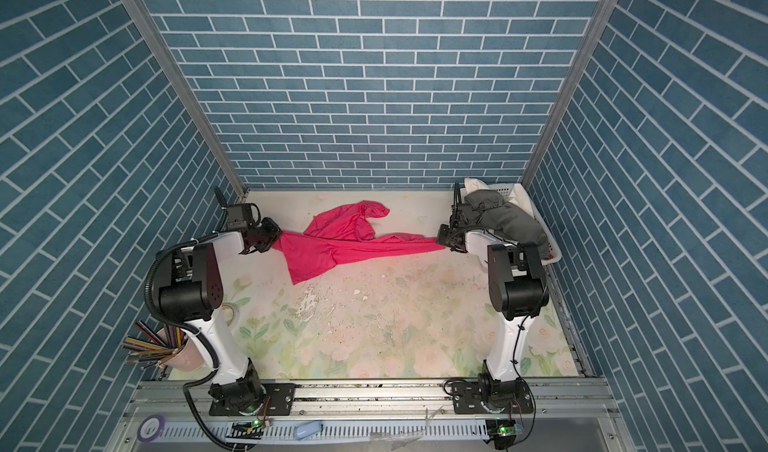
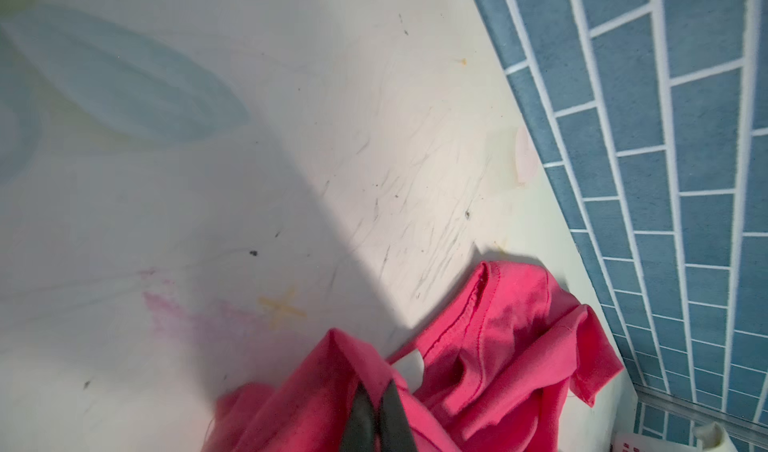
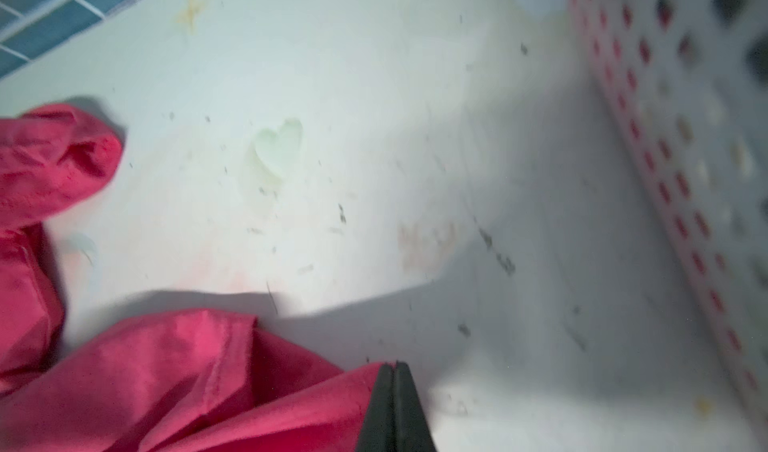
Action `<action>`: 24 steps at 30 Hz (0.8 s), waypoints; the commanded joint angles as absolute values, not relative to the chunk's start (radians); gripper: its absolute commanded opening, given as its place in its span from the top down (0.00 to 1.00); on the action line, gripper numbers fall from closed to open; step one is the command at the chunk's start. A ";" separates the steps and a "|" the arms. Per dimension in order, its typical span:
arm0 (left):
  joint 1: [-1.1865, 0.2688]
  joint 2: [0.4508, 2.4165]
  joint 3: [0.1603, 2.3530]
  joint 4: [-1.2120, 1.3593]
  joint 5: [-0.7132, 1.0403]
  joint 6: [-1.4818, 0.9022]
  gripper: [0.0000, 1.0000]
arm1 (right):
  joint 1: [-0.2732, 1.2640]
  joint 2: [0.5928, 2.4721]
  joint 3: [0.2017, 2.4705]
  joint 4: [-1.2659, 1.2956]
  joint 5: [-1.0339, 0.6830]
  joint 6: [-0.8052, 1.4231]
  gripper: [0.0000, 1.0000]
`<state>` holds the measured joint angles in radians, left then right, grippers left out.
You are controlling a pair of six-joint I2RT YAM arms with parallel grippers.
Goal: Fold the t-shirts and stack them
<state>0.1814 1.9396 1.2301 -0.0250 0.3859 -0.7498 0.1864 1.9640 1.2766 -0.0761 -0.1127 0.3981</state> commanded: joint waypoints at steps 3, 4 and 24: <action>0.182 1.897 1.234 -0.024 0.372 -0.750 0.99 | 0.169 1.925 1.316 -0.114 -0.135 0.379 1.00; 0.188 1.899 1.226 -0.023 0.384 -0.751 0.87 | 0.175 1.913 1.301 -0.112 -0.144 0.382 0.97; 0.101 1.508 0.781 -0.163 0.448 -0.741 0.16 | 0.316 1.604 0.900 0.001 -0.154 0.457 0.17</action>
<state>0.0986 1.5021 0.8360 -0.1154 0.4446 -0.7414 0.3065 1.6413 0.9363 -0.0288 -0.1539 0.4225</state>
